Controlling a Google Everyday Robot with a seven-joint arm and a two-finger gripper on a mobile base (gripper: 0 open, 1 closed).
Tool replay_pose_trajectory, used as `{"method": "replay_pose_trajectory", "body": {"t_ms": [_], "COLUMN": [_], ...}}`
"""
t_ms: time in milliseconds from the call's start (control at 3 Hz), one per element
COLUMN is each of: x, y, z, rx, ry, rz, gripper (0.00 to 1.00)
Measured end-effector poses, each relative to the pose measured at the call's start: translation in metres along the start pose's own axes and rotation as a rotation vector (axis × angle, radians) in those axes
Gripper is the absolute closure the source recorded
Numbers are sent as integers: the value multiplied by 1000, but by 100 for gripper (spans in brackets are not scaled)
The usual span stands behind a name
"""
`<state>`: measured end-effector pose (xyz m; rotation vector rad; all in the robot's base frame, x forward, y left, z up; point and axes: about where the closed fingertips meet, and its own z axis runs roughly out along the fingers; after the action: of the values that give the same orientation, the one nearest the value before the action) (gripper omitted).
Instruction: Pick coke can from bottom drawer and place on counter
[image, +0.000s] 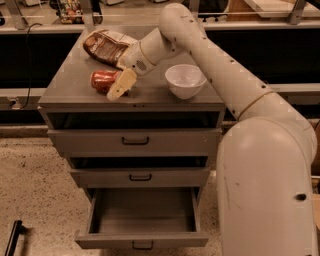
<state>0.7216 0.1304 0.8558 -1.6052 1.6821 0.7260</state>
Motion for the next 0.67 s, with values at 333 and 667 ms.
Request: {"method": "replay_pose_trajectory", "body": {"t_ms": [333, 667], "x": [-5, -19], "y": [8, 24], "z": [-22, -54], "rx": [44, 91], "ry": [-3, 3], "rz": [-21, -61], "gripper": [0, 0]}}
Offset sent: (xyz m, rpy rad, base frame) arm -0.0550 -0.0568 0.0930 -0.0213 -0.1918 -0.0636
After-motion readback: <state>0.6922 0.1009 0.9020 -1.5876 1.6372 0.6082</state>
